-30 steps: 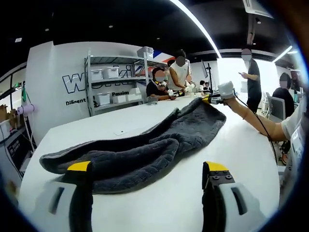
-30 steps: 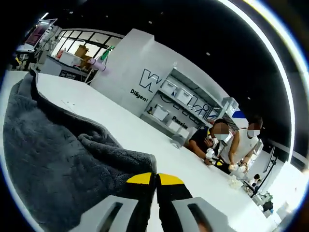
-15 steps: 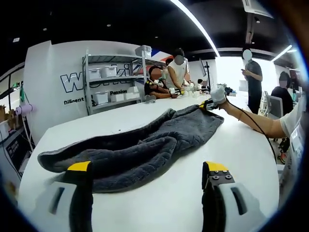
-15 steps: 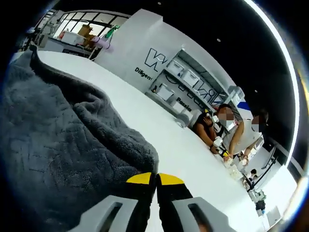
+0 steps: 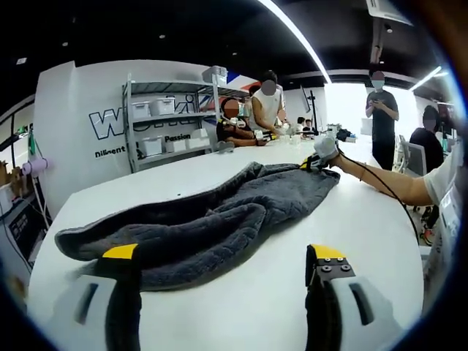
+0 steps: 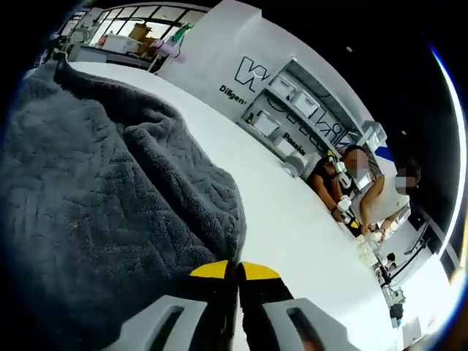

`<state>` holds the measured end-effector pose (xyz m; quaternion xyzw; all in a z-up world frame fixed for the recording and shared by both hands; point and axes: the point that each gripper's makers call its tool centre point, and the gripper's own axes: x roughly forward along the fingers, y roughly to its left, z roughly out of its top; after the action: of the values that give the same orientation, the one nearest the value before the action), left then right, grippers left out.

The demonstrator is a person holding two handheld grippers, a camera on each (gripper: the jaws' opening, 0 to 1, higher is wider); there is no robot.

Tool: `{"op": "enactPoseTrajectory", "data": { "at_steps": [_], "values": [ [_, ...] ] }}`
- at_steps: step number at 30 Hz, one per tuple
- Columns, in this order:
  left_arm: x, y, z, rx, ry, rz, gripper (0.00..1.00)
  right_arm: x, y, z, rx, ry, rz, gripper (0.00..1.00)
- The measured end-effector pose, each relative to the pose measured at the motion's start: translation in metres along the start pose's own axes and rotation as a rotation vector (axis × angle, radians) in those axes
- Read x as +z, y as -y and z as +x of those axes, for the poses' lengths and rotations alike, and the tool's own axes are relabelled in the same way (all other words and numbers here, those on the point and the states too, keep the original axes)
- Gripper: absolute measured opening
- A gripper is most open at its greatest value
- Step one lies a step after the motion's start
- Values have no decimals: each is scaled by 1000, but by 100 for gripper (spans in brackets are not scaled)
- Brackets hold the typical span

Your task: Fold the towel on the table until its edges align and the towel forms a compact rectangular stack.

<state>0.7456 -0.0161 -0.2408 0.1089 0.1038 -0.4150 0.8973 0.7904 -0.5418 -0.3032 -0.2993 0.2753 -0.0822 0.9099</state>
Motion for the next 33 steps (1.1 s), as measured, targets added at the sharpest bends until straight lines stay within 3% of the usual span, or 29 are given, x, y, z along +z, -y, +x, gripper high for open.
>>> {"op": "enactPoseTrajectory", "data": {
  "at_steps": [4,13,17,25,33],
  "values": [
    [-1,1,1,-3,-5,3,98,5,8,-10,-11,17,38,20],
    [-4,2,2,-5,-15,7,98,25,12,-35,11,85,111,33],
    [-3,1,1,-1,-14,5,98,34,-2,-46,66,104,119,39],
    [-3,-3,0,7,-14,0,98,57,-37,-63,205,173,147,60],
    [-4,-5,-2,14,-17,-9,98,64,-63,-69,291,161,99,81]
  ]
}}
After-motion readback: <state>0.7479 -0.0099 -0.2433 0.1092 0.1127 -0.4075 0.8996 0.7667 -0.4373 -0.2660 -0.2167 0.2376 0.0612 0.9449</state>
